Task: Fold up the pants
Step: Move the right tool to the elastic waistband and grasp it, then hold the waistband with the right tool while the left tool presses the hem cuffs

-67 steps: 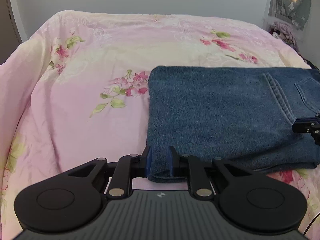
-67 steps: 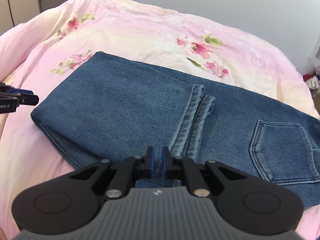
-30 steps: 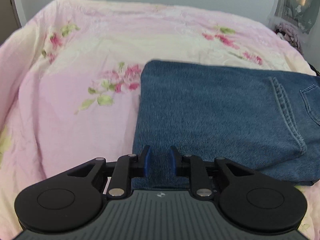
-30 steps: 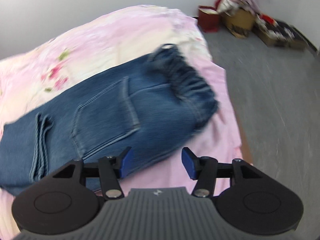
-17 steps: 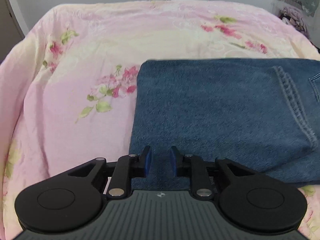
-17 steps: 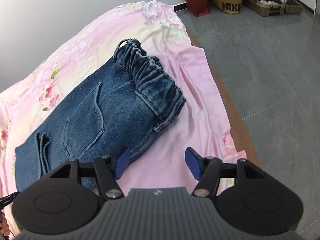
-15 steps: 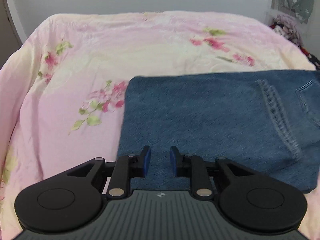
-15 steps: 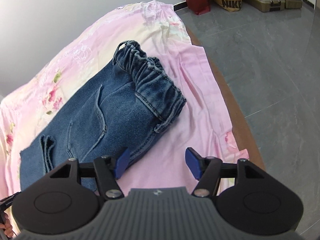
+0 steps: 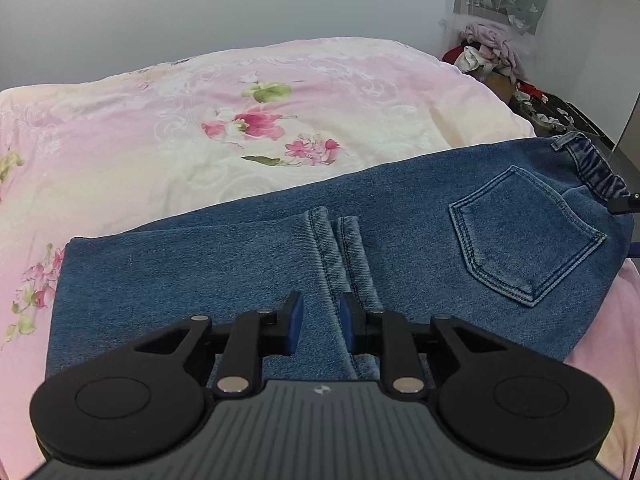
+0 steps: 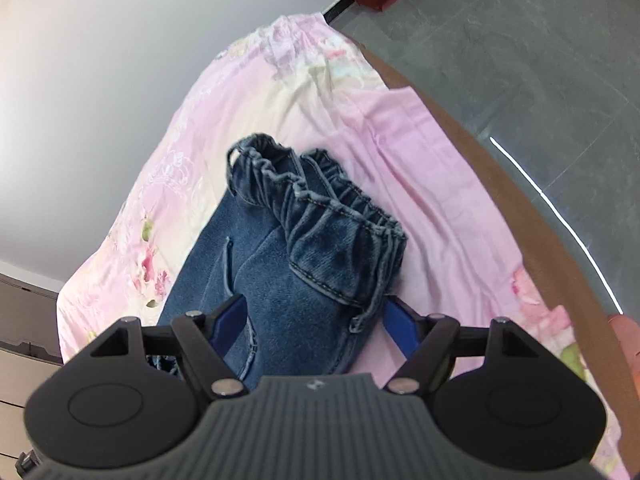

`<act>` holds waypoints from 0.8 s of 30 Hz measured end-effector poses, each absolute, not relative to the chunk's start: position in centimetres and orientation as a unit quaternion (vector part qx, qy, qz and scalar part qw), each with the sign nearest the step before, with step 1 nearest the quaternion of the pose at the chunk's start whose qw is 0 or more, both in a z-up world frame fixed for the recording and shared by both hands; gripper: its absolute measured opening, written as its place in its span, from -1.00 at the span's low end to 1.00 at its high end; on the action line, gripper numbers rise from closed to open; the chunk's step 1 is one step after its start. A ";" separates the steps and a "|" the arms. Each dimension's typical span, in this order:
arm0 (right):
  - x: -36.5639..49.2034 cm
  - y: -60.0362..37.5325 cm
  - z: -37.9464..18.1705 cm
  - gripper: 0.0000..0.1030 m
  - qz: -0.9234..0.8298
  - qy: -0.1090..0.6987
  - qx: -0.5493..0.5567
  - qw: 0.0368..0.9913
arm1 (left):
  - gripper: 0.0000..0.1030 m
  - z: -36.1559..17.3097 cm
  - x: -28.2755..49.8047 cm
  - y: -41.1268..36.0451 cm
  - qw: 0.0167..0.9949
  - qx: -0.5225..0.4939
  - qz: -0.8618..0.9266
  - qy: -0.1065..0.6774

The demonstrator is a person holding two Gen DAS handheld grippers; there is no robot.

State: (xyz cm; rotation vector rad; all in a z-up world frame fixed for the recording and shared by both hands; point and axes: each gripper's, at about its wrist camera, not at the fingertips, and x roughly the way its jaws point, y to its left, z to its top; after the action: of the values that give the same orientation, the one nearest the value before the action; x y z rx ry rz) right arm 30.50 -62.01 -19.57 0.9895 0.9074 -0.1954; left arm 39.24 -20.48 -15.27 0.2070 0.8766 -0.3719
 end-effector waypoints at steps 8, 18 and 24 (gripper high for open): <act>32.7 -63.2 -23.3 0.47 -0.086 0.428 0.496 0.751 | -0.50 -19.0 41.0 -20.2 0.865 0.048 -0.182 0.465; 36.1 -64.1 -21.0 0.46 -0.053 0.518 0.397 0.756 | -0.50 -19.3 41.3 -20.7 0.855 0.075 -0.196 0.475; 38.7 -62.8 -16.9 0.48 -0.041 0.579 0.238 0.779 | -0.50 -19.4 42.1 -20.8 0.842 0.078 -0.200 0.494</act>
State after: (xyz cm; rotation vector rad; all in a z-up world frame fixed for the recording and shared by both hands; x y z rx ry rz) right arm 38.69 -62.83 -16.91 0.5150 1.2519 -0.0896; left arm 42.10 -20.84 -19.42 0.1637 1.0444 -0.4217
